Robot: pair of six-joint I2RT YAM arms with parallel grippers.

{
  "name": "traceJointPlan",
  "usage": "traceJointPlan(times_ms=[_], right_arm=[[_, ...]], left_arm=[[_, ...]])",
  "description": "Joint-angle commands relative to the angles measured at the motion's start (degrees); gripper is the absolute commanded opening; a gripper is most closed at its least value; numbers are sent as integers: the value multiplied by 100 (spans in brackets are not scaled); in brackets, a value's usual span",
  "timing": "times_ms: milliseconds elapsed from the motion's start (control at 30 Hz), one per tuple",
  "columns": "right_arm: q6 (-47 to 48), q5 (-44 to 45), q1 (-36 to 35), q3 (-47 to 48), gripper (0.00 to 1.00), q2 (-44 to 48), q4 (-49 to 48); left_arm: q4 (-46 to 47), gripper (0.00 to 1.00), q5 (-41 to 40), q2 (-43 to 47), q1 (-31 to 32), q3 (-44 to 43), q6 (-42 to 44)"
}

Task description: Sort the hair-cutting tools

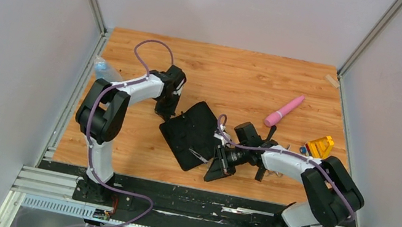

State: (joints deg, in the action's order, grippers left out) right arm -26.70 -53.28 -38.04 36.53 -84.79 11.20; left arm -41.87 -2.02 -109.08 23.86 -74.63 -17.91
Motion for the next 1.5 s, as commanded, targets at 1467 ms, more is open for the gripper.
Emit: traceJointPlan(times_ms=[1467], right_arm=[[-116,-49,-230,686,8,-1835,-1557]], left_arm=[[1048,1,847,1102,-549,2086,-1689]])
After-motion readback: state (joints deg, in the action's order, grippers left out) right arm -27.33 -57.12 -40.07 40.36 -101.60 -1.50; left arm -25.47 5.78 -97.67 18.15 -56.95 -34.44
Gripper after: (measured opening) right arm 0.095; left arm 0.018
